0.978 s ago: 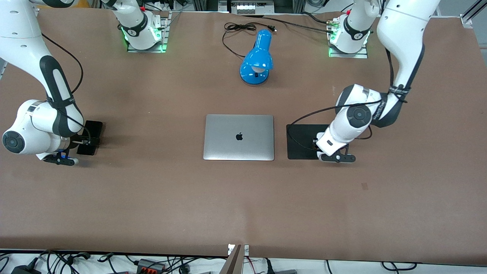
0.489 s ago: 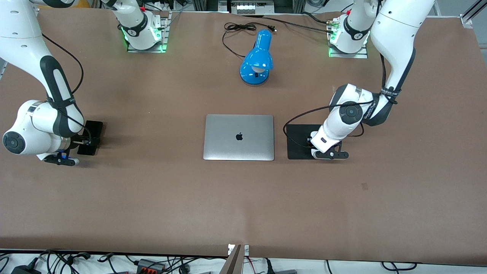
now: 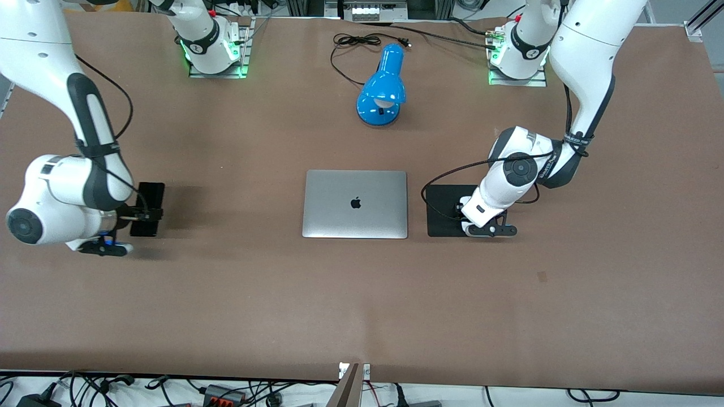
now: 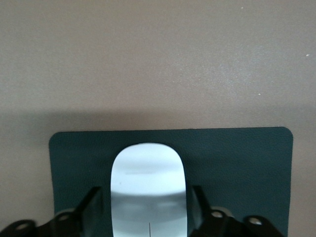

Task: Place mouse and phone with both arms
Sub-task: 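Release the mouse and raise the left gripper while the right gripper carries the phone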

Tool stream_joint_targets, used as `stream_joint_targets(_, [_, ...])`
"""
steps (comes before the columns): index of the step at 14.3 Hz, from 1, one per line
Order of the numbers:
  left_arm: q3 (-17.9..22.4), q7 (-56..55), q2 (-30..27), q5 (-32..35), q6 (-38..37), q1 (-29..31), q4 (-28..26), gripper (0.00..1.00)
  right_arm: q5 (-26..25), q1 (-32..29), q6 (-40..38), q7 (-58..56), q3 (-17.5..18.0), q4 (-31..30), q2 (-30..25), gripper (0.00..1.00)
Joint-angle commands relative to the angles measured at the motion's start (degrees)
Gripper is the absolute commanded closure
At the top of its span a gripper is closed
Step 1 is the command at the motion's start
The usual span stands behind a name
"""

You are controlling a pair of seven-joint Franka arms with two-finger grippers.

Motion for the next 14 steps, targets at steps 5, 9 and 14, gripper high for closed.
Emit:
stream_joint_targets(5, [0.5,-1.3,-4.0,1.4,-3.4,0.0,0.8,0.0,4.4,10.3,5.5,6.6,-0.3,0.1,2.0,0.76])
stream_joint_targets(9, [0.6,0.3,-7.9,1.4,-17.6,2.2,10.6,0.0,4.5,16.2,8.4,12.2,-0.3,-0.2,2.5,0.76])
stream_joint_targets(14, [0.4,16.2,-8.1,1.1,-41.6,6.7,29.9,0.0,7.1,21.6,8.9,14.3,-0.3,-0.2,2.5,0.75])
